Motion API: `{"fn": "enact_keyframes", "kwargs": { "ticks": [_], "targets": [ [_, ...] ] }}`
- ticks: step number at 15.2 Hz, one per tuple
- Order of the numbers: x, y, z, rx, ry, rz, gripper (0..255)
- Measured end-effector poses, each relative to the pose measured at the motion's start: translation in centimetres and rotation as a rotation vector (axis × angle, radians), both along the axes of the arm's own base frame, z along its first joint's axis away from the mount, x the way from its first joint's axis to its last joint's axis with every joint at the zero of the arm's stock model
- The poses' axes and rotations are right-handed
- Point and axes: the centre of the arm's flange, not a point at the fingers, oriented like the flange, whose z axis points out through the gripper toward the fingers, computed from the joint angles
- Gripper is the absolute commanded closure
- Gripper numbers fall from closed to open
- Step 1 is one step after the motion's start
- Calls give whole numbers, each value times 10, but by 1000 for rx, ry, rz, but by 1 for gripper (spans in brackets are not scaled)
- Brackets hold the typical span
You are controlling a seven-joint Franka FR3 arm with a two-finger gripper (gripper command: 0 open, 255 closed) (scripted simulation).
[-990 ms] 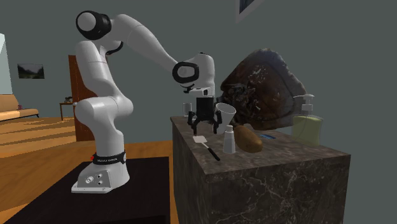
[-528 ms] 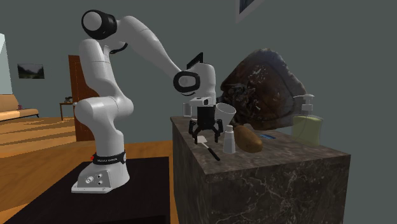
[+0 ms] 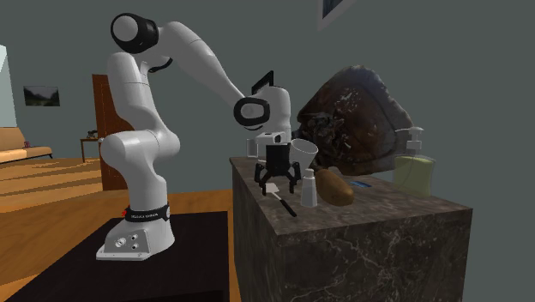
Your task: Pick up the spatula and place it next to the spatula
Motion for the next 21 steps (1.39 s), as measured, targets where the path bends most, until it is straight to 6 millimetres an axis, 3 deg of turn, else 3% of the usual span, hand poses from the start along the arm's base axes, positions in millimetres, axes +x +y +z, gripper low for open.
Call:
{"fn": "enact_keyframes", "kwargs": {
  "ticks": [11,21],
  "targets": [
    [0,-1,2,0,0,0,255],
    [-1,0,53,0,-1,0,255]
  ]
}}
